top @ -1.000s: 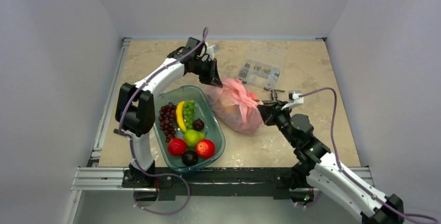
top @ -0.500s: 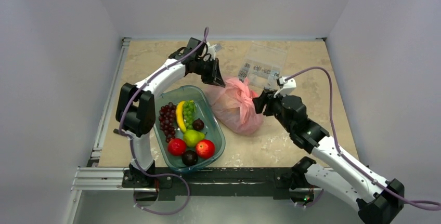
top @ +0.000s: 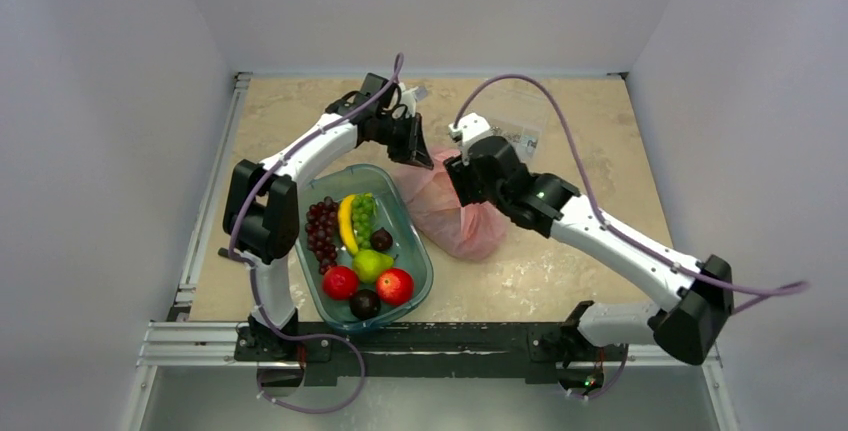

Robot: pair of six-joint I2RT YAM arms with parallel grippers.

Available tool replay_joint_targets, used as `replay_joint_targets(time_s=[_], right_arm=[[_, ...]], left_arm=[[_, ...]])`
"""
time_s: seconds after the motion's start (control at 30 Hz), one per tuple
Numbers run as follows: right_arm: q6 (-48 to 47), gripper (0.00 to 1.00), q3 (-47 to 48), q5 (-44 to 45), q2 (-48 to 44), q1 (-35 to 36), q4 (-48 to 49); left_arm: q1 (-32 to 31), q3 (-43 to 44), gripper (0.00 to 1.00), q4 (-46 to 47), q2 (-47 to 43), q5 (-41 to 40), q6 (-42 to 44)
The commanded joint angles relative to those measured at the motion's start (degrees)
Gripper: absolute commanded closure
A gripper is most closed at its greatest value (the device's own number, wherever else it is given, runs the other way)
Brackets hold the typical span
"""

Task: Take the fake fruits out of the plastic bag
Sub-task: Untie the plastic bag at the center of the board.

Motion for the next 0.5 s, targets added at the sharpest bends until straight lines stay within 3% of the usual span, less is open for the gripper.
replay_joint_targets(time_s=[0.0, 0.27, 0.47], right_arm=[[-2.65, 0.44, 4.76, 13.12, 5.24, 7.56, -8.28], [-1.87, 0.52, 8.79, 32.08, 16.8, 14.14, -13.92], [-3.03, 0.6, 8.96, 38.88, 22.39, 15.64, -13.65]], left_arm=[[-0.32, 1.88, 1.0, -0.21, -1.23, 0.44, 1.07], [-0.5, 1.88, 1.0, -0.25, -1.58, 0.66, 1.17], [-0.52, 1.97, 1.0, -0.24, -1.89, 0.88, 1.15]])
